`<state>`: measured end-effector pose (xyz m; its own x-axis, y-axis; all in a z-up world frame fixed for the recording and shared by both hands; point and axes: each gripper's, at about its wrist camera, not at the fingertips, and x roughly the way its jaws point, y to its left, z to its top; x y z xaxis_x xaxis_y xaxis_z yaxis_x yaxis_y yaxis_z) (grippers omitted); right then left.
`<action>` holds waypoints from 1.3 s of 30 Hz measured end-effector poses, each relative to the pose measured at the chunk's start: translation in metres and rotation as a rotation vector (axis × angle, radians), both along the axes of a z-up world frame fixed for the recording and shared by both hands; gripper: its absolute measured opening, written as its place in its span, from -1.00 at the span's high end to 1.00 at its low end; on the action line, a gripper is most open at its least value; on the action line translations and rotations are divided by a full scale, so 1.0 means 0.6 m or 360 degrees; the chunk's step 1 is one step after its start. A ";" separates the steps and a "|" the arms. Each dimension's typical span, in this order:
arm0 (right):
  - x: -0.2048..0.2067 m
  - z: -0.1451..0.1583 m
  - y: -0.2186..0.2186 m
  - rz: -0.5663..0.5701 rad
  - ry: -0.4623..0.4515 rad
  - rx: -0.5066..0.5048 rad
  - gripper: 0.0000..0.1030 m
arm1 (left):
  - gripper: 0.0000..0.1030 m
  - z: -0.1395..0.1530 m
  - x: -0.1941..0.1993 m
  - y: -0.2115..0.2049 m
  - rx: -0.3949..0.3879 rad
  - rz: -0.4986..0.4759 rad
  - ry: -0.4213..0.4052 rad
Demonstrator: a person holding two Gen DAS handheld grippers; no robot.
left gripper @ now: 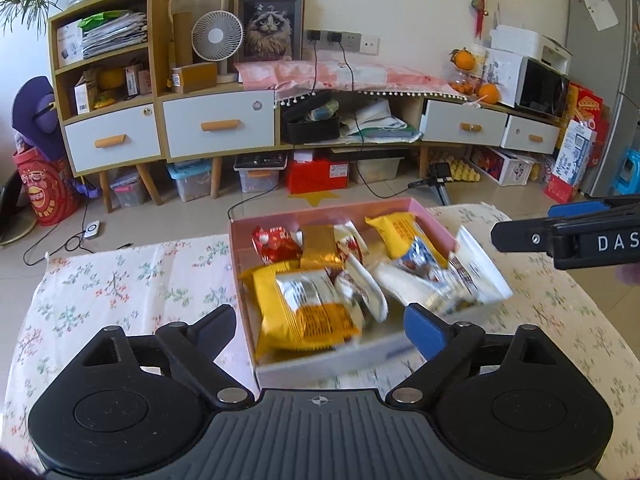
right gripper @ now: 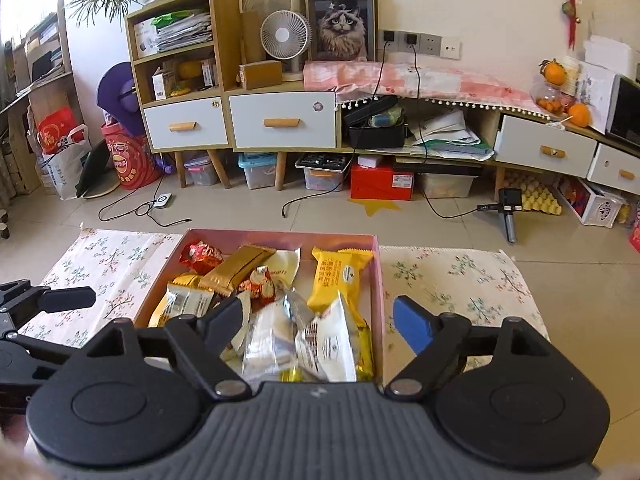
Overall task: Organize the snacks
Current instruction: 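Move both open grippers back toward the pink and wafer packets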
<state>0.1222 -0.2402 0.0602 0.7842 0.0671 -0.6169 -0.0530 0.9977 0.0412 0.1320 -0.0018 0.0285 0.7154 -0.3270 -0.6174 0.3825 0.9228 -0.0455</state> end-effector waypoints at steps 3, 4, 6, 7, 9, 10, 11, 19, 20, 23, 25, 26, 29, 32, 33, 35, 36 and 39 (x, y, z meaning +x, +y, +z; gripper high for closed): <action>-0.026 0.003 0.009 -0.0001 -0.0006 -0.0070 -0.64 | -0.82 0.000 -0.023 0.007 0.0008 -0.0008 0.0008; -0.034 0.004 0.013 0.0002 -0.0005 -0.0103 -0.65 | -0.83 0.000 -0.031 0.010 0.0014 -0.0010 0.0009; -0.049 0.004 0.020 0.0011 -0.0009 -0.0148 -0.68 | -0.84 0.000 -0.044 0.013 0.0033 -0.0013 0.0020; -0.057 0.004 0.024 0.0023 -0.0007 -0.0159 -0.69 | -0.84 -0.001 -0.049 0.015 0.0044 -0.0014 0.0026; -0.071 0.002 0.028 0.0046 -0.0005 -0.0160 -0.73 | -0.85 -0.001 -0.062 0.019 0.0065 -0.0020 0.0034; -0.077 0.002 0.032 0.0059 -0.0004 -0.0162 -0.74 | -0.86 0.000 -0.068 0.021 0.0075 -0.0024 0.0038; -0.084 0.001 0.036 0.0069 -0.0005 -0.0167 -0.74 | -0.88 -0.001 -0.075 0.023 0.0084 -0.0027 0.0039; -0.133 -0.018 0.056 0.0116 -0.0029 -0.0122 -0.83 | -0.93 -0.014 -0.127 0.039 0.0166 -0.0064 0.0013; -0.140 -0.021 0.057 0.0120 -0.0032 -0.0119 -0.85 | -0.93 -0.018 -0.132 0.043 0.0165 -0.0064 0.0014; -0.149 -0.034 0.056 0.0119 -0.0030 -0.0111 -0.86 | -0.93 -0.030 -0.141 0.055 0.0146 -0.0050 0.0030; -0.154 -0.043 0.055 0.0119 -0.0014 -0.0105 -0.86 | -0.93 -0.040 -0.146 0.061 0.0153 -0.0033 0.0046; -0.159 -0.047 0.054 0.0114 -0.0011 -0.0106 -0.87 | -0.93 -0.044 -0.149 0.062 0.0163 -0.0027 0.0050; -0.170 -0.063 0.048 0.0082 0.0004 -0.0123 -0.91 | -0.93 -0.057 -0.157 0.070 0.0165 -0.0022 0.0061; -0.174 -0.082 0.041 0.0079 0.0063 -0.0136 -0.93 | -0.94 -0.072 -0.158 0.085 0.0136 -0.0011 0.0110; -0.176 -0.091 0.039 0.0075 0.0085 -0.0134 -0.93 | -0.94 -0.078 -0.158 0.090 0.0123 -0.0008 0.0133; -0.176 -0.106 0.033 0.0064 0.0141 -0.0133 -0.94 | -0.94 -0.089 -0.158 0.099 0.0100 0.0008 0.0155; -0.178 -0.114 0.031 0.0061 0.0165 -0.0138 -0.94 | -0.94 -0.094 -0.158 0.103 0.0086 0.0019 0.0165; -0.178 -0.137 0.028 0.0062 0.0248 -0.0183 -0.94 | -0.94 -0.107 -0.155 0.110 0.0078 0.0021 0.0194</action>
